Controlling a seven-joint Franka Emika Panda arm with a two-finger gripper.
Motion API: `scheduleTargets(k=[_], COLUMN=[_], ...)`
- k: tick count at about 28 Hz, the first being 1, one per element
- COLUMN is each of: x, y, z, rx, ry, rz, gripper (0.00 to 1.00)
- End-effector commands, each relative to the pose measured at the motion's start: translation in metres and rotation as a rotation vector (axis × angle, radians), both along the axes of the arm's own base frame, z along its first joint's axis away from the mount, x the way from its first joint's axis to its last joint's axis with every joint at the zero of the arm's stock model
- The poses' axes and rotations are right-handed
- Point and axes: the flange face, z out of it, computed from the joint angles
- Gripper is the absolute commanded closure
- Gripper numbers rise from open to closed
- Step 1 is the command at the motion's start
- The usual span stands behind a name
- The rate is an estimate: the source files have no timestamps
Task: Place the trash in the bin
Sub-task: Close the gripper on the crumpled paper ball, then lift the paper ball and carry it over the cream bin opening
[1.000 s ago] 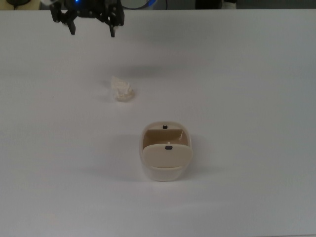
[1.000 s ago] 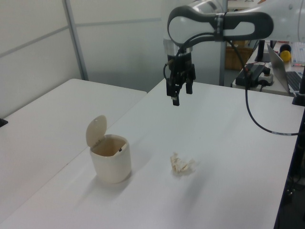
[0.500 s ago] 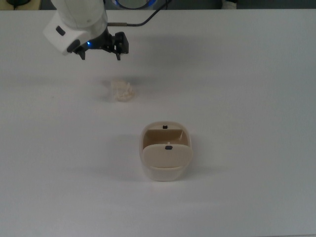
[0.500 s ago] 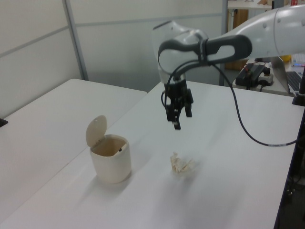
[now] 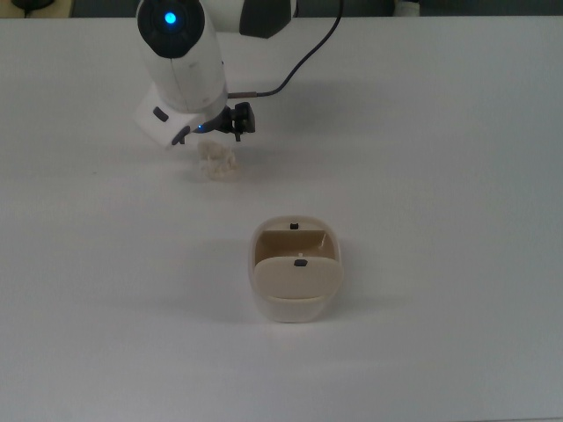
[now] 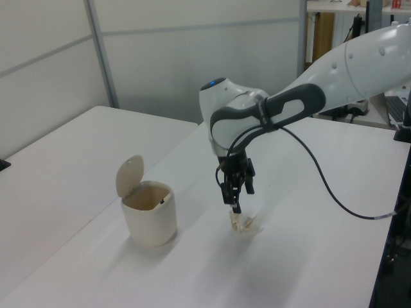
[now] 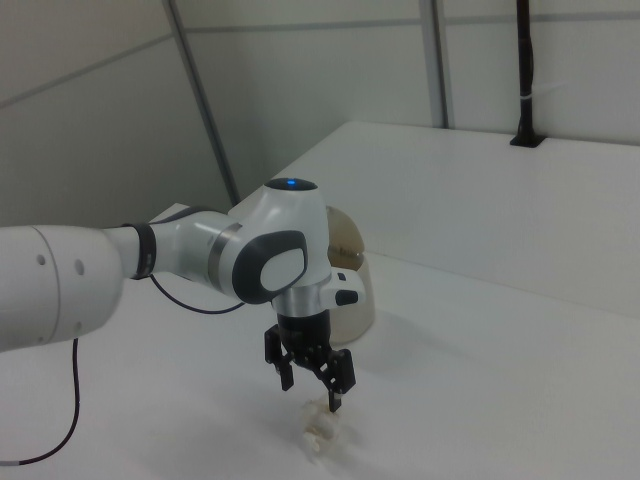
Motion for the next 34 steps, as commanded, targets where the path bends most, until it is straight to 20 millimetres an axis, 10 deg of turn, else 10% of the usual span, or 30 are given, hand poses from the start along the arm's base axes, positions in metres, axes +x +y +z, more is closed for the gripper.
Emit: scheduleTargets(k=[1,15,25,34], x=[0.01,0.013,0.012,0.017], y=[0.016,0.024,0.03,0.031], z=[-0.026,-0.039,-0.025,0.054], rx=[-0.013,-0.019,-0.03,-0.025], ry=[-0.027,-0.022,-0.036,-0.148], rz=[-0.007,0.001,0.016,0.024], gripper=[0.1,1.0,1.0,1.0])
